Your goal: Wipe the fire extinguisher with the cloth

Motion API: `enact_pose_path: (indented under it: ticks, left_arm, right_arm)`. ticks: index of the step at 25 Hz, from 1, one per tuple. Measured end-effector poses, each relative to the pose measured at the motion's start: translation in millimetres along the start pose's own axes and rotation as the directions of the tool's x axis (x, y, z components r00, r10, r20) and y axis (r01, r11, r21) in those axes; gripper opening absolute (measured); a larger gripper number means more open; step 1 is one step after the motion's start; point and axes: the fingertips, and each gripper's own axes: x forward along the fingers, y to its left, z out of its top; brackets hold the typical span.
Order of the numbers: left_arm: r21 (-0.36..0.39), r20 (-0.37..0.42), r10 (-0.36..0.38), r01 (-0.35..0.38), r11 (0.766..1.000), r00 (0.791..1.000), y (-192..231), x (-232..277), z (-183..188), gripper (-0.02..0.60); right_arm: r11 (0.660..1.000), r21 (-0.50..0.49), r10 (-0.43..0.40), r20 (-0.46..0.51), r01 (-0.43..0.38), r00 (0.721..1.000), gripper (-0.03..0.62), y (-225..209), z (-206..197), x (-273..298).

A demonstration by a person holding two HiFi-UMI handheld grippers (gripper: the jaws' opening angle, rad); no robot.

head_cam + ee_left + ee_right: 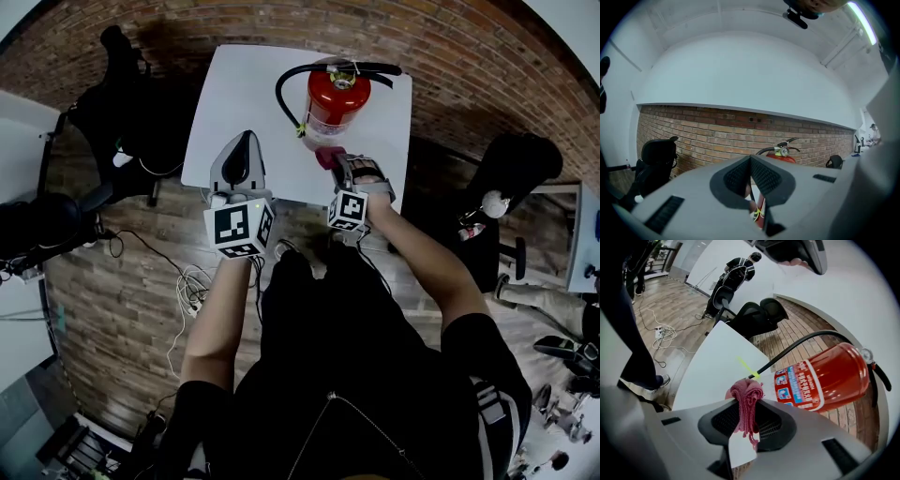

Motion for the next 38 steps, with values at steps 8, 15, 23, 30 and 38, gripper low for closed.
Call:
enact_pose_path:
  ticks: [8,15,23,30,38]
  left_arm:
    - [-0.013,-0.032,0.018,-0.018,1.000,0.999,18,-6,-22,0.009]
    - [-0.011,-0.046,0.026,-0.026,1.000,0.999,31,-10,-30,0.009]
    - [-0.010,-0.054,0.020,-0.020,1.000,0.998,36,-11,-35,0.009]
    - [-0.010,-0.060,0.017,-0.018,1.000,0.998,41,-13,-37,0.009]
    - [-0.008,-0.049,0.002,-0.002,1.000,0.999,41,-15,-30,0.009]
  right_arm:
    - [0.998,0.007,0.061,-0.055,-0.061,0.997,0.101,51,-18,68]
    - [0.996,-0.012,0.092,-0.110,-0.094,0.990,0.101,78,-25,105]
    - [0.990,0.008,0.138,-0.174,-0.138,0.975,0.101,99,-36,131]
    - [0.992,0.008,0.126,-0.179,-0.127,0.976,0.101,100,-37,135]
    - [0.998,0.021,0.070,-0.157,-0.067,0.985,0.101,72,-23,112]
